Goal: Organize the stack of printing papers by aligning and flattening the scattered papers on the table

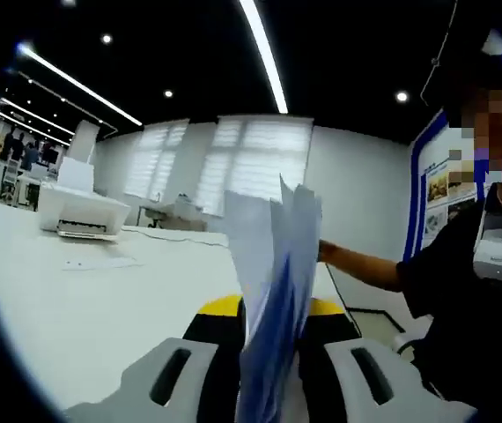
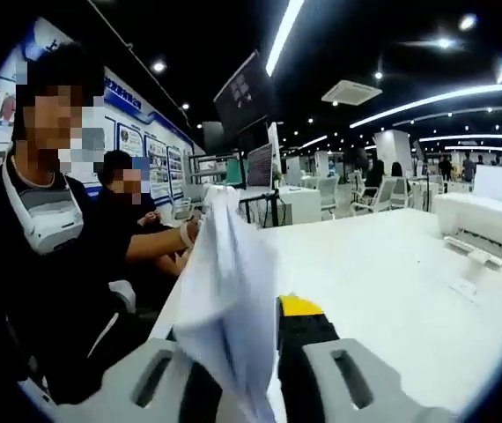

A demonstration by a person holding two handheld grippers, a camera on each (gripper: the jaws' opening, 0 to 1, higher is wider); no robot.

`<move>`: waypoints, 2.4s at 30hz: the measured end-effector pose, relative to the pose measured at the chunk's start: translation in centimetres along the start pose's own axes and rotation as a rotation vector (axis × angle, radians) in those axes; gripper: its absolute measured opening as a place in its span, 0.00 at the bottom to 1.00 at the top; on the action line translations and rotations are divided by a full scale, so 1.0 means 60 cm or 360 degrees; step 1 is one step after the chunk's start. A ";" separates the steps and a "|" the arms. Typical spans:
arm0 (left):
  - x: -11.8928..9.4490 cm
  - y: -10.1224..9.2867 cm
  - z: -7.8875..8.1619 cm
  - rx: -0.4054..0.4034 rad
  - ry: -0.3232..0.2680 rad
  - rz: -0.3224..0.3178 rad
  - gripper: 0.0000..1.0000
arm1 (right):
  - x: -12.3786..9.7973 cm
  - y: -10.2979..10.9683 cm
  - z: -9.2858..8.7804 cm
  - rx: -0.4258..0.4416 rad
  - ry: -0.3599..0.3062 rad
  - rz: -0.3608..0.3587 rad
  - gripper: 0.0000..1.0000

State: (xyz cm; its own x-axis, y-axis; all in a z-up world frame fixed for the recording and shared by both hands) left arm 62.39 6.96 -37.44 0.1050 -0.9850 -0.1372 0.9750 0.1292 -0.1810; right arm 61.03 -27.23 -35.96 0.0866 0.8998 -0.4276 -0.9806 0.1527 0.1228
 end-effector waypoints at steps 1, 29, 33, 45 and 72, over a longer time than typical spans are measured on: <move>0.002 -0.003 -0.002 0.0026 -0.0035 -0.0008 0.06 | 0.001 0.002 -0.005 -0.0021 -0.0024 0.0029 0.00; 0.022 -0.013 -0.009 0.0041 -0.0004 -0.0023 0.06 | -0.014 0.019 0.028 0.0049 0.0112 -0.0007 0.28; 0.017 -0.016 -0.004 0.0108 -0.0005 -0.0004 0.06 | -0.054 0.032 0.111 -0.0078 0.0086 -0.0090 0.44; 0.013 -0.020 -0.001 0.0139 -0.0023 -0.0032 0.06 | 0.049 0.055 0.321 -0.0404 0.1047 -0.0044 0.51; -0.014 -0.013 0.010 -0.0072 -0.0261 0.0019 0.53 | 0.021 0.046 0.288 -0.0194 0.0983 -0.0007 0.00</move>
State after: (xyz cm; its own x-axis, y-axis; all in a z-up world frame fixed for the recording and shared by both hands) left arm 61.64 7.62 -36.59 0.1509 -0.9883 0.0207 0.9641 0.1425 -0.2241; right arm 61.47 -18.63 -20.67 0.0090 0.4916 -0.8708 -0.9966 0.0755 0.0323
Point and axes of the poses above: the point that each gripper's makers call its tool centre point, and the gripper's own axes: x roughly forward along the fingers, y roughly to its left, z roughly out of its top, the point moved 10 cm from there along -x, roughly backward along the fingers, and after that the axes turned 12 degrees about y, right-handed, at the moved point
